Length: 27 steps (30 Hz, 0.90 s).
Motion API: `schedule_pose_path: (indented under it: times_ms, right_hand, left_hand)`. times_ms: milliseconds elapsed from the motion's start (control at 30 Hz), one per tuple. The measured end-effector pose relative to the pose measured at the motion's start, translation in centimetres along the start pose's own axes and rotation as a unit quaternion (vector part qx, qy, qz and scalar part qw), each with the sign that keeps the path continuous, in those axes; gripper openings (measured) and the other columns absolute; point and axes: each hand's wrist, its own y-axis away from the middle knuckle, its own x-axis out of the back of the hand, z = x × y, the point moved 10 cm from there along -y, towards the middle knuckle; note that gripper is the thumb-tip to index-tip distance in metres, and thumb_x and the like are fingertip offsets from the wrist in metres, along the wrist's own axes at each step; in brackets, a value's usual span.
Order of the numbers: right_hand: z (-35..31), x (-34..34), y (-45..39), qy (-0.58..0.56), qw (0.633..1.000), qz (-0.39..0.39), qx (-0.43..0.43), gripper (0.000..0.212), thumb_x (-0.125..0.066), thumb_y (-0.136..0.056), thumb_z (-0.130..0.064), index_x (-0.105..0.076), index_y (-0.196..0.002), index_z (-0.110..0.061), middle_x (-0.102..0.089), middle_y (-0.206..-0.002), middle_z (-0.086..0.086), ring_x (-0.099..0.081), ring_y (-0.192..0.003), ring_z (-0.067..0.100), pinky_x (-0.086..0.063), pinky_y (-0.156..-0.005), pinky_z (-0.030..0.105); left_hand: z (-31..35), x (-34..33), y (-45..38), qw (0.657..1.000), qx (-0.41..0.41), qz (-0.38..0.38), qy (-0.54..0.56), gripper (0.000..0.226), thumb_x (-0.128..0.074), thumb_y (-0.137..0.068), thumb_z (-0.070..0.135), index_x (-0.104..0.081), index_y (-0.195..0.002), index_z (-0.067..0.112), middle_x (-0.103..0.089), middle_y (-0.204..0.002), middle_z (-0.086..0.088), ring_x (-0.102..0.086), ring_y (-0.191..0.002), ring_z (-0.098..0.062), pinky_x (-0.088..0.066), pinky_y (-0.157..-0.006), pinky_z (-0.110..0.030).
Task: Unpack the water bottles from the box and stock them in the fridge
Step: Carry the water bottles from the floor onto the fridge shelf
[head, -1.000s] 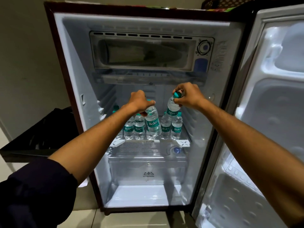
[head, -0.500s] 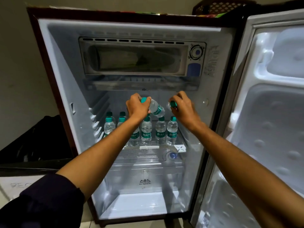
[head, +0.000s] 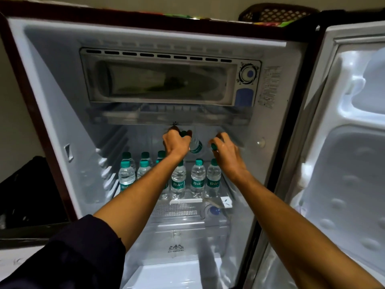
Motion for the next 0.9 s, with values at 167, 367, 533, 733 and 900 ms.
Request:
schedule_pose_path:
  times_ms: [167,367,533,733,900]
  right_hand:
    - [3.3,-2.1,-2.5,-0.059,0.995,-0.023,-0.072,0.017,-0.049,-0.097,-0.015,-0.062,-0.109,-0.015,-0.056,-0.113,0.004,-0.054,-0.085,0.009,-0.052,-0.075,0.020]
    - [5.5,-5.7,-6.7,0.031,0.985,-0.143,-0.088,0.036,-0.059,-0.094,-0.010,-0.058,-0.130,-0.013,-0.051,-0.135,0.015,-0.051,-0.120,0.031,-0.042,-0.100,0.034]
    - [6.8,-9.2,-9.0,0.031,0.969,-0.221,-0.109,0.037,-0.066,-0.089,-0.010,-0.061,-0.126,-0.016,-0.056,-0.134,0.011,-0.054,-0.122,0.026,-0.041,-0.103,0.031]
    - [7.9,-11.4,-9.9,0.024,0.958,-0.265,-0.110,0.038,-0.074,-0.082,-0.003,-0.066,-0.117,-0.016,-0.061,-0.125,0.010,-0.061,-0.109,0.024,-0.053,-0.085,0.024]
    - [8.6,-11.8,-9.5,0.012,0.951,-0.284,-0.119,0.033,-0.073,-0.082,0.001,-0.069,-0.112,-0.013,-0.063,-0.119,0.012,-0.064,-0.103,0.025,-0.059,-0.083,0.031]
  left_hand:
    - [-1.7,-3.1,-2.0,0.996,0.054,-0.052,-0.039,0.029,-0.064,-0.094,0.029,-0.060,-0.095,0.001,-0.058,-0.081,-0.010,-0.057,-0.069,-0.018,-0.039,-0.046,-0.019]
    - [-3.7,-6.6,-5.0,0.978,0.081,-0.126,-0.144,0.054,-0.059,-0.093,0.044,-0.058,-0.120,-0.003,-0.062,-0.123,-0.023,-0.059,-0.116,-0.035,-0.049,-0.100,-0.044]
    - [-4.2,-8.1,-6.3,0.974,0.033,-0.131,-0.184,0.046,-0.067,-0.088,0.040,-0.062,-0.108,-0.001,-0.066,-0.111,-0.019,-0.064,-0.100,-0.030,-0.051,-0.076,-0.032]
    - [-4.7,-10.6,-7.2,0.951,-0.011,-0.195,-0.239,0.058,-0.069,-0.086,0.042,-0.051,-0.123,0.001,-0.051,-0.129,-0.022,-0.055,-0.114,-0.035,-0.047,-0.085,-0.034]
    - [-4.5,-12.4,-7.2,0.934,-0.036,-0.225,-0.274,0.059,-0.072,-0.084,0.040,-0.051,-0.124,0.002,-0.052,-0.128,-0.022,-0.055,-0.114,-0.036,-0.049,-0.092,-0.038]
